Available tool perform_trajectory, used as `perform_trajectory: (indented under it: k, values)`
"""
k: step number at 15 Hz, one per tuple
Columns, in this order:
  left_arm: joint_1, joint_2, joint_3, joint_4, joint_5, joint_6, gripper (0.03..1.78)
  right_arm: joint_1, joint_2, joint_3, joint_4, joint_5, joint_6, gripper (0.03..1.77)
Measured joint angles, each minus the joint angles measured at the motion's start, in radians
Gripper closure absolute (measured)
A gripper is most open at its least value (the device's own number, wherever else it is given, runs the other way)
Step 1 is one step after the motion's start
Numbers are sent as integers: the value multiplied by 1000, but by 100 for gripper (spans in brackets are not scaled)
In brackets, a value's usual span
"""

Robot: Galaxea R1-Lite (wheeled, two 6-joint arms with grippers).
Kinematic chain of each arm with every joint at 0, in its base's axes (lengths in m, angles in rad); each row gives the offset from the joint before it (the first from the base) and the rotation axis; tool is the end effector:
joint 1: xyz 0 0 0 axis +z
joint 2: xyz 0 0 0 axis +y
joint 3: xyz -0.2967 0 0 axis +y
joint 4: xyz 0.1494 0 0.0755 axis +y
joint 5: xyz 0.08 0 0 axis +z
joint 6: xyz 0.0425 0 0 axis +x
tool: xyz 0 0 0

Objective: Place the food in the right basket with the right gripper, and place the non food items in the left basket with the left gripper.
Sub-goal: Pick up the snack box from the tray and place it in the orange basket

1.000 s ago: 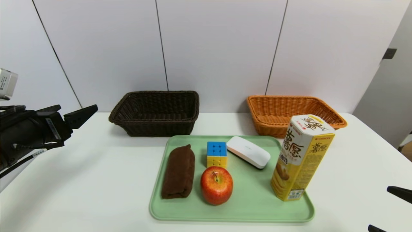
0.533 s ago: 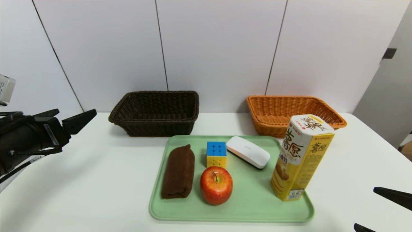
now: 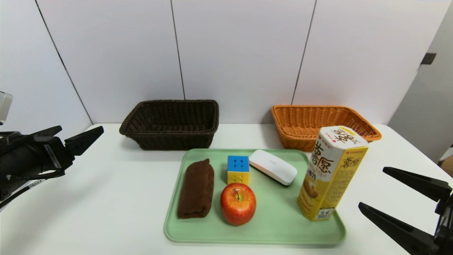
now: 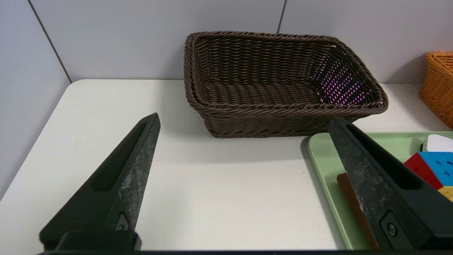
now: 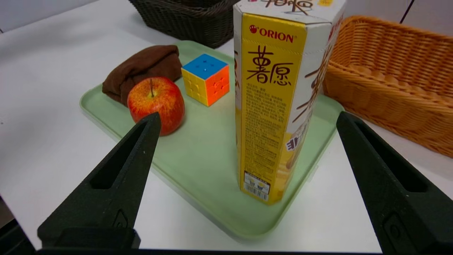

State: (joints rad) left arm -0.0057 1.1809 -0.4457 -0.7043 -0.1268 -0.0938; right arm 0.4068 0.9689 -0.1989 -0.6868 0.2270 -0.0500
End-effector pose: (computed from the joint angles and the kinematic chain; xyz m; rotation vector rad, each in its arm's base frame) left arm 0.1707 -0.0063 0.2264 -0.0955 0.0371 -0.1309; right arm 0.0998 0.0534 0.1847 -0.0559 0.0684 0.6354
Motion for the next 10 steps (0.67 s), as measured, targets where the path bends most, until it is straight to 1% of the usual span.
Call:
perform_trajectory:
  k: [4, 7, 8, 10]
  values:
    - [0, -4, 1, 0, 0, 4, 12, 26, 49, 15, -16, 0, -6, 9]
    - [0, -4, 7, 3, -1, 4, 12, 28, 118, -2, -69, -3, -5, 9]
    - [0, -5, 10, 1, 0, 4, 12, 28, 138, -8, -88, -6, -5, 9]
    - [0, -7, 15, 0, -1, 4, 12, 27, 178, -24, -93, -32, -5, 9]
